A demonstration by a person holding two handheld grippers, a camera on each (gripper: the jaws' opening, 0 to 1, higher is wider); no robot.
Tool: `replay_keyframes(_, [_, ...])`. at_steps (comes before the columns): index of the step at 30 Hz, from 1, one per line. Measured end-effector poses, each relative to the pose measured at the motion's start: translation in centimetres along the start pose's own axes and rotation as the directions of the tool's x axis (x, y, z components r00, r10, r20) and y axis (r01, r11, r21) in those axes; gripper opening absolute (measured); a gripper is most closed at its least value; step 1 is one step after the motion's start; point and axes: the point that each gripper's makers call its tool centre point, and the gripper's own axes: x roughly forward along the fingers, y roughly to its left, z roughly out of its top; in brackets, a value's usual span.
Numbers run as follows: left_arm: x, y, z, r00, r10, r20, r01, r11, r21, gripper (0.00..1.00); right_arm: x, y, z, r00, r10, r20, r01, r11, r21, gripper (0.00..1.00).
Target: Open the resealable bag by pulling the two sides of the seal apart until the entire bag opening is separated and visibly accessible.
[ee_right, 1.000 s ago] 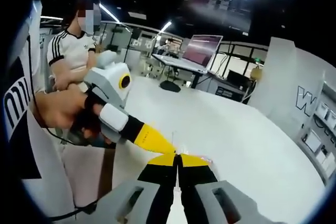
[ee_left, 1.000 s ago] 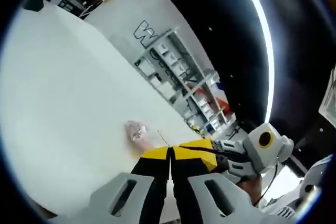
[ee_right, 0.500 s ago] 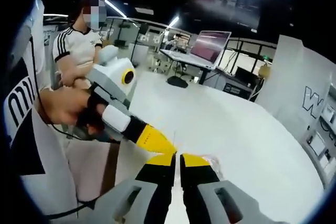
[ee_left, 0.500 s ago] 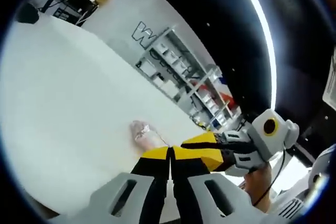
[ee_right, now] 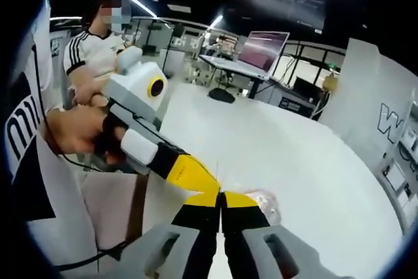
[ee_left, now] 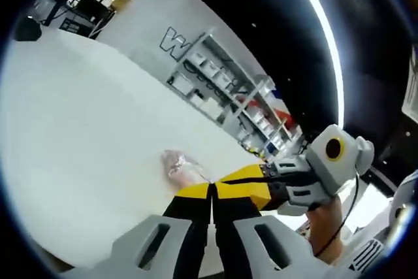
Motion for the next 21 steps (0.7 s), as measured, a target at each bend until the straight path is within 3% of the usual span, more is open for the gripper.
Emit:
replay_keyframes(16, [0.1,0.3,-0.2,1.000,0.019,-0.010,-0.019,1.000,0.001,0.01,-0.5,-1.1,1.1,0.994,-0.100,0.034,0.103,0.991,-0.082,0.00])
replay_keyframes(21, [0.1,0.3,-0.2,1.000,0.011,-0.014,-0.011,1.000,-0.003,0.01,-1.1,-2.4,1.9,0.978,-0.189,0.083,0.200,0.968,-0.152,0.00])
